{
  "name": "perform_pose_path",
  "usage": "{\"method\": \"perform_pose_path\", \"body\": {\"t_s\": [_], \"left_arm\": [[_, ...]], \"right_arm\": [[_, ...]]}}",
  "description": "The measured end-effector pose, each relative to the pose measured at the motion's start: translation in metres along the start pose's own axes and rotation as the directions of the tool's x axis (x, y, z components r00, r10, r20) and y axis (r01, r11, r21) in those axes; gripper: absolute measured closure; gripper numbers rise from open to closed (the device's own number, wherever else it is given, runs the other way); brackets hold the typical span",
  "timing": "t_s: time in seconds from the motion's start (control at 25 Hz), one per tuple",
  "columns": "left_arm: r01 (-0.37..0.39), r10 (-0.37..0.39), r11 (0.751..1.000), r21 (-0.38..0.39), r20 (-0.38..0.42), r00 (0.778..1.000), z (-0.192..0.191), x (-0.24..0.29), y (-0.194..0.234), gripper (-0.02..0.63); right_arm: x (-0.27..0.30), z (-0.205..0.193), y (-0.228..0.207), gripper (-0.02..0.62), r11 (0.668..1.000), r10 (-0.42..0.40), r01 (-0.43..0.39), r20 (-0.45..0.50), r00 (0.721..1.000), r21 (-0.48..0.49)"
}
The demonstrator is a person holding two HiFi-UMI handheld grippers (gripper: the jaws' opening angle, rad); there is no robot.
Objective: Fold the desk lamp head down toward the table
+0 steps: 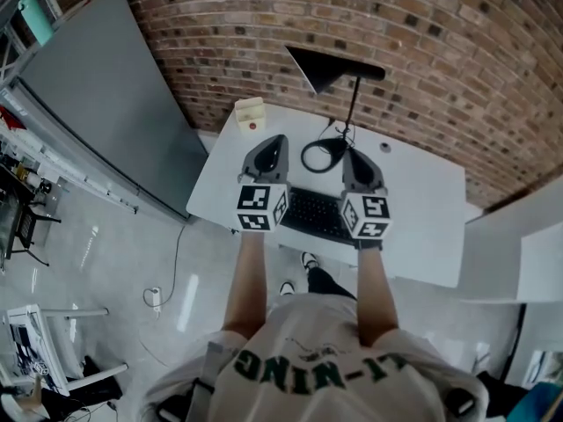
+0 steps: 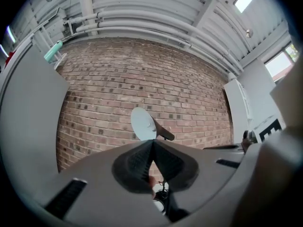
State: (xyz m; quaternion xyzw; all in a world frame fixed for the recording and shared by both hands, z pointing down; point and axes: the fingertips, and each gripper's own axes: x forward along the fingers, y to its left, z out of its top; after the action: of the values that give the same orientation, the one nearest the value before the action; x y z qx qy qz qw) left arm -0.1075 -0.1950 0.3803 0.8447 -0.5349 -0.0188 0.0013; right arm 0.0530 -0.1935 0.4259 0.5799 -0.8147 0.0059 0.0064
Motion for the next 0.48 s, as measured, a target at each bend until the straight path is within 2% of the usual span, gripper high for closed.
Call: {"method": "perform_pose_path", "body": {"t_s": [0.2, 0.4, 0.48], "left_arm": [[0.019, -0.019, 0.999, -0.04, 0.014, 1.0, 0.018, 0.037, 0.002, 0.609], [0.073, -0.072, 0.995, -0.064, 0.02, 0.997, 0.028, 0.069, -0.004, 0.607], [0.101, -0.1, 0.992, -0.077, 0.015, 0.995, 0.033, 0.079, -0.006, 0.528]], "right_arm": [[0.034, 0.01, -0.019, 0.601, 0.999, 0.03, -0.031, 0.027, 0.999, 0.011], [0.063, 0.018, -0.043, 0.601, 0.999, 0.047, -0.047, 0.031, 0.998, 0.015], [0.071, 0.019, -0.049, 0.601, 0.998, 0.052, -0.052, 0.029, 0.998, 0.02]]}}
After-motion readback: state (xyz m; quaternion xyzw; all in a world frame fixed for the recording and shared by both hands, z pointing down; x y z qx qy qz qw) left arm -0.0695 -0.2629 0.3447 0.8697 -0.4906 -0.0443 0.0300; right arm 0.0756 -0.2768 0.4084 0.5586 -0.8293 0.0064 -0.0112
